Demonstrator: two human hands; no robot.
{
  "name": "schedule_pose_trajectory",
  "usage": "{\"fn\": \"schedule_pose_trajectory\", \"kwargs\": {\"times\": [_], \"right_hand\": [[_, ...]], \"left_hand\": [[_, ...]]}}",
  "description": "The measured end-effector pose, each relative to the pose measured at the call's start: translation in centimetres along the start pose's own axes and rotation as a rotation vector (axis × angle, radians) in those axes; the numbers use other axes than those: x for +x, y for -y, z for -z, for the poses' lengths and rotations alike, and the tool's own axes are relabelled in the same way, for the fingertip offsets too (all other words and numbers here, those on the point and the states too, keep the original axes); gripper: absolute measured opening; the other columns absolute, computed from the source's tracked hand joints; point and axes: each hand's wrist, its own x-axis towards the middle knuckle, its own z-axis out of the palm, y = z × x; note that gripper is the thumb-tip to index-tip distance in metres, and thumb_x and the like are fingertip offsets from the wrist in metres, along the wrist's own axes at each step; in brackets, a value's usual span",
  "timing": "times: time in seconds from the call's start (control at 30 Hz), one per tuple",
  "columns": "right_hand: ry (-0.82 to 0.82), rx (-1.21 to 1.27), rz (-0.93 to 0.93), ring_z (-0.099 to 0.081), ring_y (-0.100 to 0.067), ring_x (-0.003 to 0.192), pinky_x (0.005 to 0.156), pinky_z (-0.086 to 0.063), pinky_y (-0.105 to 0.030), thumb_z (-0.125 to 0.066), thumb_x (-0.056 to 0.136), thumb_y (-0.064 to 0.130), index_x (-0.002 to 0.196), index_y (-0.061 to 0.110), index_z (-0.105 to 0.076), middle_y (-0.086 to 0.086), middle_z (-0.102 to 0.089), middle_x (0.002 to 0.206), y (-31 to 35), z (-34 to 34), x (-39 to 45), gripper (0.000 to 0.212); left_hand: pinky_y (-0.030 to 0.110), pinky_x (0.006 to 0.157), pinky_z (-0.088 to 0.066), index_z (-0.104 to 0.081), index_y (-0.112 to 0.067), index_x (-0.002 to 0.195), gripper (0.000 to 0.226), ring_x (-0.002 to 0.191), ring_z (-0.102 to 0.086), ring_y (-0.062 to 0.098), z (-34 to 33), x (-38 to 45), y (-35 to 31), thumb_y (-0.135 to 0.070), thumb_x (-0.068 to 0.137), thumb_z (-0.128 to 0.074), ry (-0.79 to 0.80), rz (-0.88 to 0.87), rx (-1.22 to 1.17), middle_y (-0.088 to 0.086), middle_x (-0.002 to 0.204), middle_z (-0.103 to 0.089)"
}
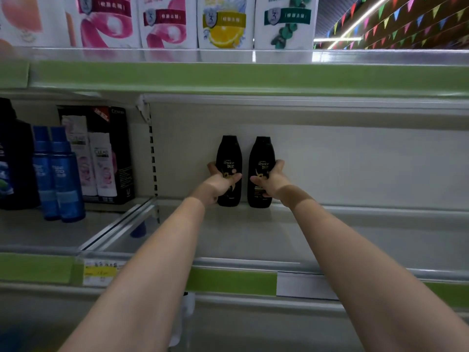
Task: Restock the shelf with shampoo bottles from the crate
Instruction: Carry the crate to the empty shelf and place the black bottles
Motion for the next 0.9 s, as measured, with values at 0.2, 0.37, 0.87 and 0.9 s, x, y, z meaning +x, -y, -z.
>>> {"fn": "schedule_pose_trajectory", "kwargs": {"times": [0.2,0.37,0.87,0.9], "right_hand": [[-0.02,0.072,-0.017,-0.047,-0.032,0.123,0.102,-0.043,-0.046,-0.042,0.1,0.014,0.12,0.004,-0.023,0.002,-0.05,0.092,0.0,0.0,-0.2,0.03],[0.025,-0.005,-0.013,-0.044,-0.032,0.124,0.098,-0.047,-0.047,-0.053,0.095,0.012,0.129,0.002,-0.018,-0.015,-0.043,0.132,0.2,0.2,-0.3,0.05],[0.034,-0.185,-0.065,-0.04,-0.036,0.128,0.096,-0.05,-0.045,-0.064,0.088,0.029,0.145,0.013,-0.011,-0.016,-0.022,0.148,0.1,2.4,-3.3,0.079],[0.036,-0.204,-0.061,-0.041,-0.035,0.127,0.095,-0.05,-0.044,-0.063,0.089,0.031,0.145,0.012,-0.011,-0.016,-0.022,0.148,0.2,2.6,-3.6,0.079]], "left_hand": [[0.044,0.107,-0.039,-0.001,-0.015,0.142,0.077,0.128,-0.044,0.028,-0.4,-0.1,0.1,-0.032,0.093,-0.057,-0.054,-0.023,0.044,0.013,0.14,-0.042],[0.046,0.105,-0.042,-0.003,-0.017,0.142,0.08,0.124,-0.048,0.029,-0.3,0.1,0.1,-0.041,0.09,-0.058,-0.057,0.014,0.08,0.012,0.136,-0.047],[0.041,0.114,-0.031,0.007,-0.007,0.146,0.103,0.139,-0.029,0.032,0.4,-5.2,-1.2,-0.035,0.083,-0.069,-0.191,0.094,0.309,0.018,0.154,-0.019],[0.041,0.114,-0.032,0.005,-0.007,0.146,0.1,0.139,-0.029,0.033,0.3,-5.7,-1.4,-0.034,0.083,-0.068,-0.2,0.1,0.314,0.019,0.154,-0.019]]}}
